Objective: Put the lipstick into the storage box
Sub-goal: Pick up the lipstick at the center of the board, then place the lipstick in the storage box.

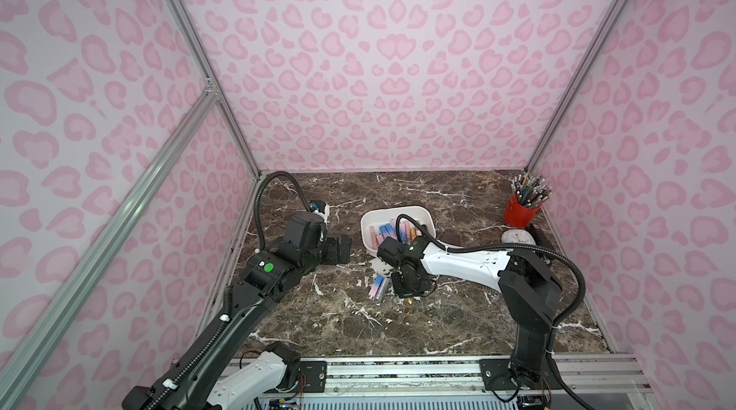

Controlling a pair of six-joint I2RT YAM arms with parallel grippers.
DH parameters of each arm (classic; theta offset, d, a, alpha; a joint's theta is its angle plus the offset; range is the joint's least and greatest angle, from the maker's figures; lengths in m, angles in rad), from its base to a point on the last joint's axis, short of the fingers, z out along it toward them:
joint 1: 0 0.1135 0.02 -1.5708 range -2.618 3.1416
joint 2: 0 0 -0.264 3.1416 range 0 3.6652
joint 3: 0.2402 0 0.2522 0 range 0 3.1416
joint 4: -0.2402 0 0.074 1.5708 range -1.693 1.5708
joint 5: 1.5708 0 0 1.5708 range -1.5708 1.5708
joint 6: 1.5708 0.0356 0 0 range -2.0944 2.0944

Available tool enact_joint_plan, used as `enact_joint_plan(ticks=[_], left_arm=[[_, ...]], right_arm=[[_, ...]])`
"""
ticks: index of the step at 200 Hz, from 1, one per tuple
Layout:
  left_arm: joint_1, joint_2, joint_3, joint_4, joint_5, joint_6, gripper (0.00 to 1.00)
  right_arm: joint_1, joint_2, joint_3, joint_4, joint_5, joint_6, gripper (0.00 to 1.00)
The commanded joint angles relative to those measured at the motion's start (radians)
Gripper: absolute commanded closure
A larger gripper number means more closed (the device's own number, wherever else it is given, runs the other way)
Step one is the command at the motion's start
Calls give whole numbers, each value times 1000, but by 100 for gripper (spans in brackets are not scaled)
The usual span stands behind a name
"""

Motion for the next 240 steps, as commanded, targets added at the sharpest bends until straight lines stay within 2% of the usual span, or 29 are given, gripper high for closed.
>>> enact_joint_plan(ticks=[1,37,75,121,183,213,240], left_arm=[[1,-19,-11,-15,34,6,2],[1,-18,-36,-15,82,-13,2],[1,-1,-55,4,134,-28,2],[1,53,-64,9,257,-17,2],[1,105,-37,-2,260,-2,2],[1,120,-20,3,248,13,2],[1,139,-2,11,225,24,2]], right_arm=[[-7,-13,58,-85,50,-41,76],[-69,5,237,-164,55,-109,76],[-170,96,424,-224,52,-199,74],[-258,283,657,-269,29,-283,73],[-314,558,994,-387,8,-340,73],[-314,552,1028,-418,30,-349,72],[-295,464,960,-420,44,-343,72]])
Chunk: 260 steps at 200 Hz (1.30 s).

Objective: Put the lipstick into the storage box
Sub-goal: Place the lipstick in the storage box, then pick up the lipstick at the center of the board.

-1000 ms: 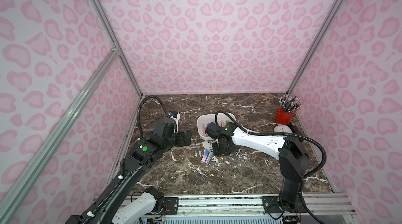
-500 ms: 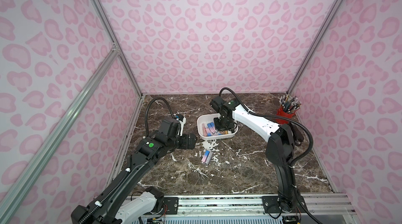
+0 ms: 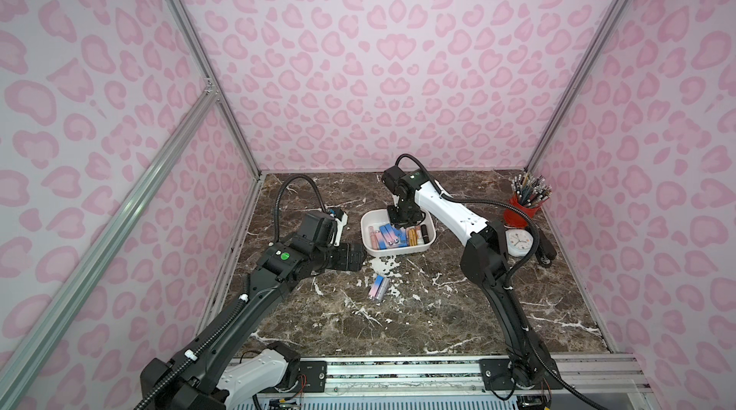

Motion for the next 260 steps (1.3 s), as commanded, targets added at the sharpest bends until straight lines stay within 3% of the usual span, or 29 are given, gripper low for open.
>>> enact_joint_plan(ticks=[1,65,102,133,167,209,260], left_arm=[[1,12,18,11,-28,21,2],[3,-9,4,33,-92,-7,2],[3,-52,-21,27,-105,-26,2],[3,-86,-45,7,-91,-43,2],[3,-142,-77,0,-95,-63,2],[3,-188,-91,-25,-111,-78,2],[3,-221,-110,-38,-121,-88,2]], right_arm=[[18,-66,-52,-41,28,-8,72],[158,-367,-510,121,-47,138,63],[219,-428,-714,272,-114,240,58],[243,-418,-765,351,-141,285,40],[256,-371,-778,421,-186,304,41],[266,-325,-798,440,-211,313,54],[273,-325,-850,463,-216,333,56]])
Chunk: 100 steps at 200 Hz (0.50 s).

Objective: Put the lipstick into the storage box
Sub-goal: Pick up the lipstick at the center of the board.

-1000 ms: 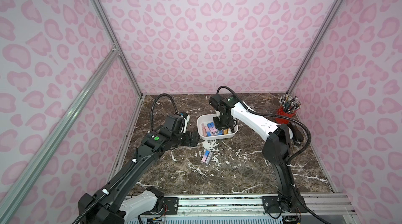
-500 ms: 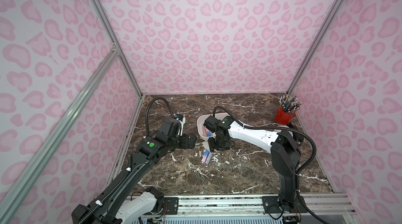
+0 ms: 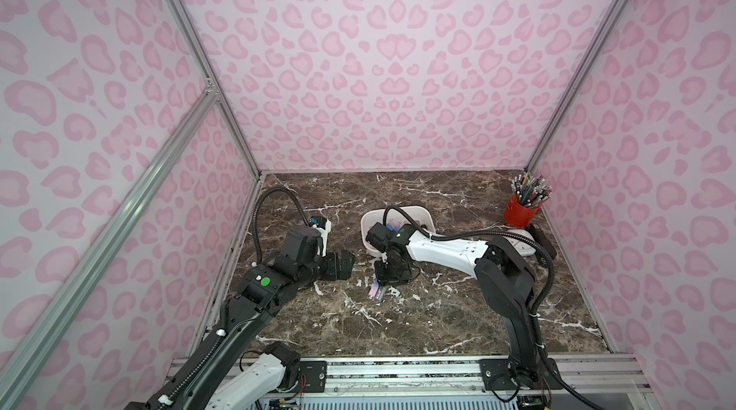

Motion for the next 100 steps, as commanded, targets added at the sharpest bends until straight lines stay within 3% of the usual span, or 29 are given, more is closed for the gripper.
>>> enact_joint_plan(ticks=[1,100], left_arm=[[1,-6,-5,-15,-13,-11,2],[1,22,-4,5,-10,1,2]], right_arm=[[3,6,-22,16,-9,21,56],[11,16,-75,-29,16,19,71]])
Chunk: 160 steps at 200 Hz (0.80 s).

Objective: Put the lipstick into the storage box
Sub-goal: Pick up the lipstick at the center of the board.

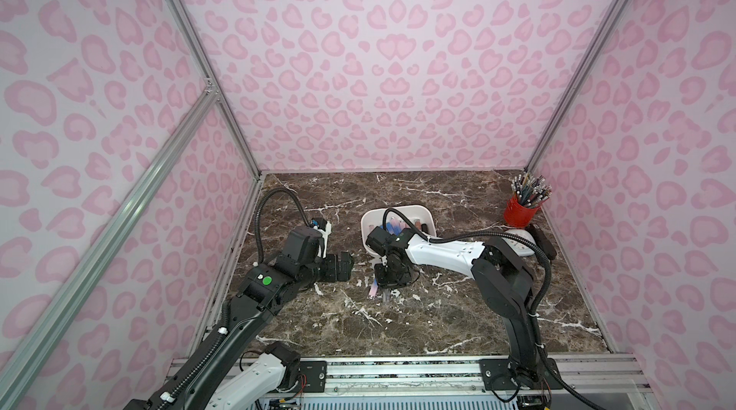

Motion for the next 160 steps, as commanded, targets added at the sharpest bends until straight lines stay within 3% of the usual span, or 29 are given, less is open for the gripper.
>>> enact_joint_plan(ticks=[1,57,160], left_arm=[[1,4,-1,18,-3,0,2],[1,36,20,39,-2,8,2],[1,57,32,46,-14,22,2]], right_arm=[[3,9,-35,-78,5,7,71],[4,-29,-15,-149,50,-14,74],[-9,-73,170,-278,96,-52,77]])
